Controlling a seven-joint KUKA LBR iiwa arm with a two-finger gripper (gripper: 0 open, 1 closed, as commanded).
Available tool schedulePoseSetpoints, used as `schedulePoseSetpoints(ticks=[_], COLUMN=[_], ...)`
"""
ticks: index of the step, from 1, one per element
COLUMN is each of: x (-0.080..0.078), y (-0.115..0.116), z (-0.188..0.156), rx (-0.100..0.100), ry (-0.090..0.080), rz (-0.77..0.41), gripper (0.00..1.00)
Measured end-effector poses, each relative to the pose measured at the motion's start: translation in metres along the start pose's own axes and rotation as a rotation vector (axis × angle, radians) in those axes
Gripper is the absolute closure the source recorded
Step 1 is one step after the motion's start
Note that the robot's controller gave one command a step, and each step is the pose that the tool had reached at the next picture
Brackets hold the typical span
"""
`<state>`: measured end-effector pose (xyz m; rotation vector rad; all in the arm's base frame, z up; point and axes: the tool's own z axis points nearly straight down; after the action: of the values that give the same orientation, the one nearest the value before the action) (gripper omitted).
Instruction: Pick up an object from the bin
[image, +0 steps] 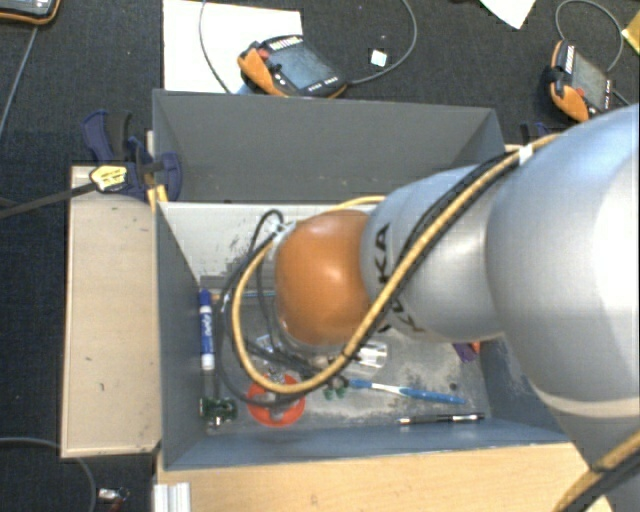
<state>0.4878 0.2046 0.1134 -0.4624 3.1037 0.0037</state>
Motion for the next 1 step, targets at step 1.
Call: schedulePoseSetpoints(ticks=[1], x=[-0.0008], y=[0.0000], z=[-0.0165], rx=[0.000], ry=[-0.003], rz=[0.003], gripper=[1.00])
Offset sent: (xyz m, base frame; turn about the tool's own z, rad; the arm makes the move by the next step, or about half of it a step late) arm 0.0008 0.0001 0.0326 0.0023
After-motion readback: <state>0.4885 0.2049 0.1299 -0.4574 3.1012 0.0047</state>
